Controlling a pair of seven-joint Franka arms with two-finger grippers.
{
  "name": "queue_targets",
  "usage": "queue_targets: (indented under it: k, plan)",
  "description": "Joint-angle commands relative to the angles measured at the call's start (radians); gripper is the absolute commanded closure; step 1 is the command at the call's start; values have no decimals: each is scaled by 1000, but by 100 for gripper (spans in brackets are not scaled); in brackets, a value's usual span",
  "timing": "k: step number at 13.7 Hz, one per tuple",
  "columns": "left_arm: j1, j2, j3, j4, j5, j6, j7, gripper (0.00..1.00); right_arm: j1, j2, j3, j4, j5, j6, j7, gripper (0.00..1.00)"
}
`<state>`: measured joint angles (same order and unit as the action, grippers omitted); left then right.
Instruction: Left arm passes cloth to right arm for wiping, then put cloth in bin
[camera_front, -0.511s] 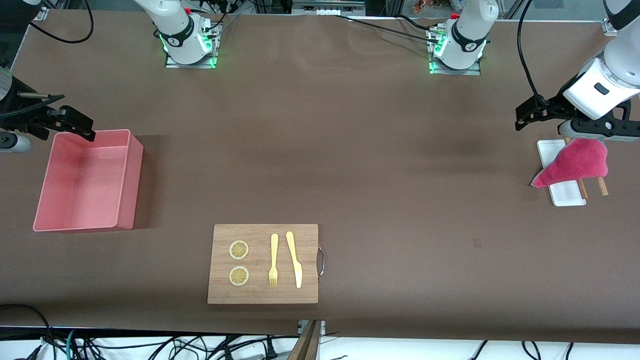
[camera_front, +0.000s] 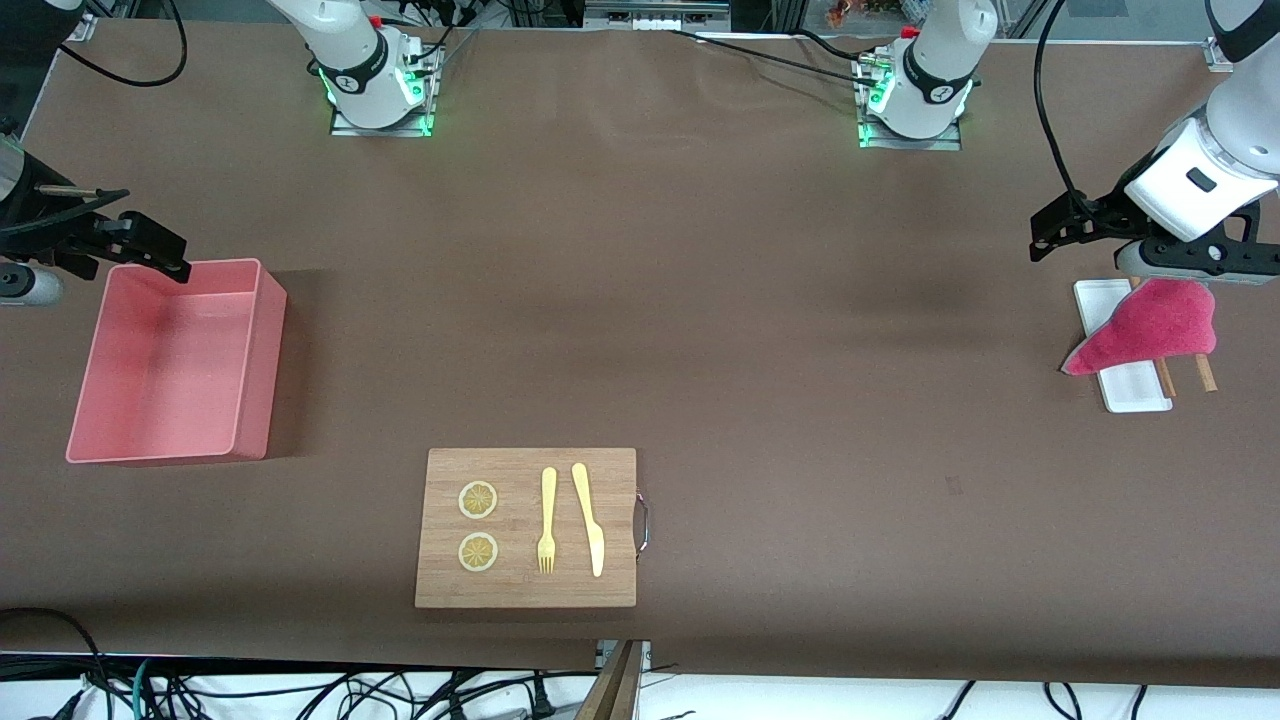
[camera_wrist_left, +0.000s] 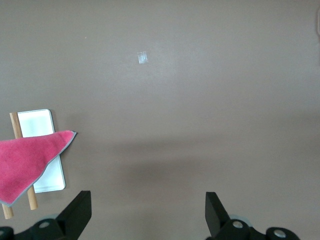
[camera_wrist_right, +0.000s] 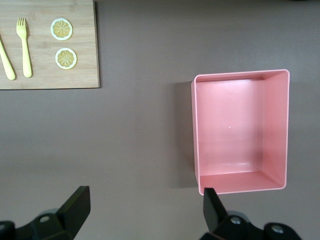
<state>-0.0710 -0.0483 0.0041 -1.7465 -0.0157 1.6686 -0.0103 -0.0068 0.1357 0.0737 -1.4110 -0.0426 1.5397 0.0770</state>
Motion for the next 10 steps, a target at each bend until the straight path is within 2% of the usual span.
queue_targets:
  k: [1, 10]
  plan:
    - [-12, 19, 8, 38, 10, -32, -10, 0, -6, 1, 3, 9, -7, 0, -8, 0]
    - [-10, 24, 7, 39, 10, -33, 0, 0, -4, 1, 3, 9, -7, 0, -20, 0]
